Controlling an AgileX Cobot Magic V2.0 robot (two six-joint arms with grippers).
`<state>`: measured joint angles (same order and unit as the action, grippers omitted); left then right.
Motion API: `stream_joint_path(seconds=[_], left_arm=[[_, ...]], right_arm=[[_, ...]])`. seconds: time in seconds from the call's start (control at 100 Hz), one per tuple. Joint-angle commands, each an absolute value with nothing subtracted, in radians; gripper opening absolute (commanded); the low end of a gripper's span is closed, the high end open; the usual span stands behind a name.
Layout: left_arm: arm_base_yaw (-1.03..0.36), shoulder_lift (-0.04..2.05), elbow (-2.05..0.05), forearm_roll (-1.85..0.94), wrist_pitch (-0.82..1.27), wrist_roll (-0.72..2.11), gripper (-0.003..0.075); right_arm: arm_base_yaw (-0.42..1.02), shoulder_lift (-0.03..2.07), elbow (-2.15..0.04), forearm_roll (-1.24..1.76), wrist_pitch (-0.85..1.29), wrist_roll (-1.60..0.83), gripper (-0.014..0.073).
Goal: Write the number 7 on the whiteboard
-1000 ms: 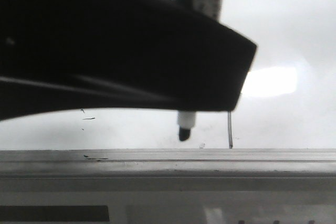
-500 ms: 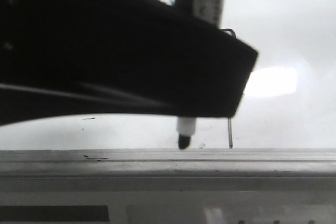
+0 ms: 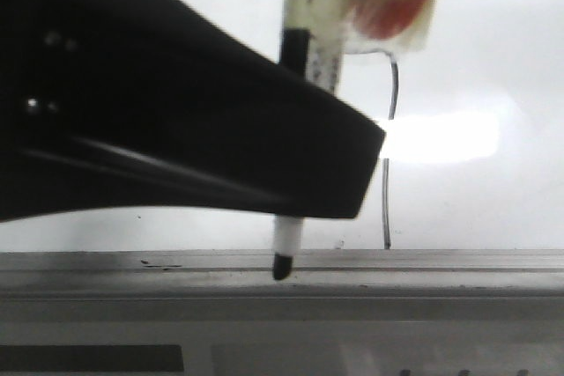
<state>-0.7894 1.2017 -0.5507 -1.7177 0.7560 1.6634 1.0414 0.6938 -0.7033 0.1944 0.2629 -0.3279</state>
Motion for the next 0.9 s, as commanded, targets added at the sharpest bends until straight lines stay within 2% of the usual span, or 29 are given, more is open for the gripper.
stream_joint_path(seconds=[0.0,0.12,0.37,0.63,0.89], left_arm=[[-0.797,1.188,-0.578,-1.76,0.723,1.575,-0.002],[-0.797,1.188,-0.578,-1.76,0.608,1.485,-0.002],[-0.801,1.172,-0.58,-1.76,0.278,1.288,-0.0021],[-0.91,1.172,-0.605,-1.859,-0.11,1.273,-0.002],[-0.925,1.198,-0.606,-1.87,-0.21,1.273,-0.002]], right_arm=[[1.0,0.649,-0.731,0.184,0.195,-0.325,0.0204],[0.972,0.614,-0.731,0.184,0.213,-0.325,-0.0073],[0.968,0.605,-0.731,0.184,0.283,-0.325,-0.006],[0.968,0.605,-0.731,0.184,0.281,-0.325,-0.006],[0.968,0.607,-0.731,0.184,0.279,-0.325,-0.006]])
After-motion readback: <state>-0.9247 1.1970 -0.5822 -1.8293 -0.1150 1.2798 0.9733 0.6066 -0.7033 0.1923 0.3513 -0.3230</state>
